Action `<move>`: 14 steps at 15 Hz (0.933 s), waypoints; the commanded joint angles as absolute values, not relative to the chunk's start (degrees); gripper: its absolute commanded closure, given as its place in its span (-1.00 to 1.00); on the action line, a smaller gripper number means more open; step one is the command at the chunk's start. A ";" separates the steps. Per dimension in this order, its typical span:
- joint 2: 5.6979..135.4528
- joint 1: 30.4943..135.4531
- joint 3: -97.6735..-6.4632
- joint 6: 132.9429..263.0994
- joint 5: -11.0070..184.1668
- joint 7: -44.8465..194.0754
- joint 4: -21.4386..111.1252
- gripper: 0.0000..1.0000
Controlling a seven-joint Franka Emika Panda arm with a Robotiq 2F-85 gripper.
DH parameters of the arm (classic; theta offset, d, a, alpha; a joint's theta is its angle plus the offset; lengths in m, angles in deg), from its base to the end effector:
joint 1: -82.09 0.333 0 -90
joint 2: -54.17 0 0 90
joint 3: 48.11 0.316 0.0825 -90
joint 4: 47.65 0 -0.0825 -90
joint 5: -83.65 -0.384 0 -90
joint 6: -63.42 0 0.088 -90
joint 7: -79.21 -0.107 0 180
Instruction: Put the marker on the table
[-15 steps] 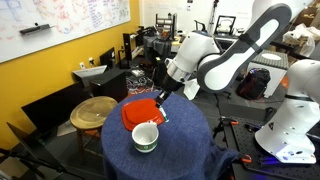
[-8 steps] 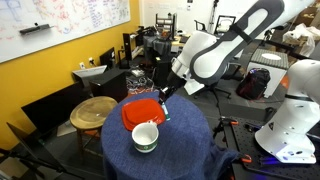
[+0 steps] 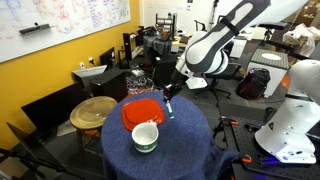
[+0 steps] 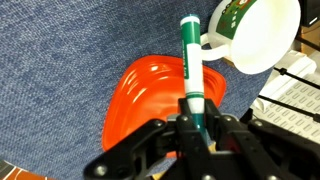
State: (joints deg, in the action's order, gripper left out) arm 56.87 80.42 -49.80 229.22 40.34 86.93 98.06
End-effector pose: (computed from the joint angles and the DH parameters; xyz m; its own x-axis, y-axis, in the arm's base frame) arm 0.4678 -0.0681 0.2767 0.7670 -0.6069 0.2082 -0.5277 -0.7813 -0.3334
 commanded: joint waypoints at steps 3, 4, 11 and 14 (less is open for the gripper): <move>59.56 77.83 -51.70 221.04 38.90 88.02 95.36 0.90; 60.22 77.45 -51.96 219.59 39.37 87.57 94.82 0.90; 63.92 75.61 -52.77 212.37 43.10 84.27 91.09 0.83; 64.72 75.08 -52.84 210.51 45.17 82.54 89.93 -0.06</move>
